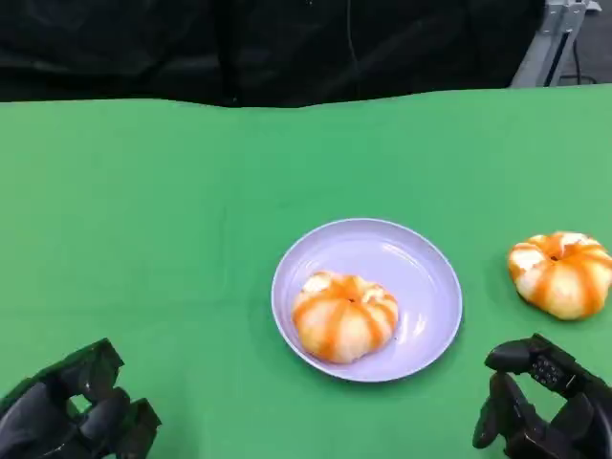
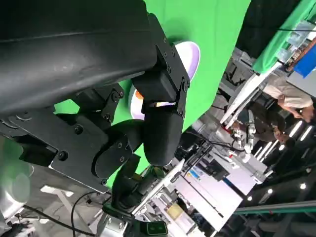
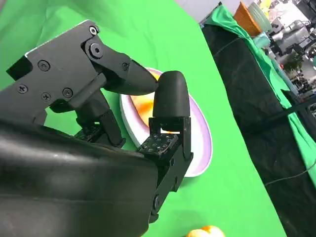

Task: Grasp the bread from the table and place it into the plate.

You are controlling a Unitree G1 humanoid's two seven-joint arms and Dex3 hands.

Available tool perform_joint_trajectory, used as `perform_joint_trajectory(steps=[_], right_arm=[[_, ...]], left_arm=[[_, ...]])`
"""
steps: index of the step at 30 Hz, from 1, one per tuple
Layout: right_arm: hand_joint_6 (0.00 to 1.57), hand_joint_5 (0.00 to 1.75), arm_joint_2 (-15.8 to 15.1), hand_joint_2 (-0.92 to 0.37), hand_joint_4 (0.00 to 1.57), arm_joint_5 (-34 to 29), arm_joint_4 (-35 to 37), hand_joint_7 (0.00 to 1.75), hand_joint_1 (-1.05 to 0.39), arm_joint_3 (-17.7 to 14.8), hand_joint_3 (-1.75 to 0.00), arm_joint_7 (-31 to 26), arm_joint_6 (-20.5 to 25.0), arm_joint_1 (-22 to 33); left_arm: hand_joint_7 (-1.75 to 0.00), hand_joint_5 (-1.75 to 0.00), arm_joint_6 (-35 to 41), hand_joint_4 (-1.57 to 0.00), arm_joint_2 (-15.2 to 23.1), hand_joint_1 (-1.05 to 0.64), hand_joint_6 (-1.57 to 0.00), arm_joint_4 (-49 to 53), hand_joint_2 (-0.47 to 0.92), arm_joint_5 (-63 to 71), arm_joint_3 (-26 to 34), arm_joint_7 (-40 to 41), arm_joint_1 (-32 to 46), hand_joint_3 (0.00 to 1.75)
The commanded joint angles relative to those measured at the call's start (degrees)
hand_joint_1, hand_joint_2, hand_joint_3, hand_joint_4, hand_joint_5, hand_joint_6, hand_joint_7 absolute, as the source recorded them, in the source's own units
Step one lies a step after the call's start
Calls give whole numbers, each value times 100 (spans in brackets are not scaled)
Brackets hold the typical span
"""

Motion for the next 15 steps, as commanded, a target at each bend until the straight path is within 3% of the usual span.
perform_joint_trajectory(steps=[1,15], right_arm=[[78,175,-49,-52,84,58,-91,147,-17,-18,-110,26,-18,63],[79,175,-60,-52,85,72,-113,145,-16,-40,-110,2,33,51]], left_arm=[[-151,-175,-137,-89,-20,-16,-88,-63,54,119,43,-76,45,116],[-148,-175,-143,-89,-85,-16,-89,-117,54,184,43,-97,62,118]])
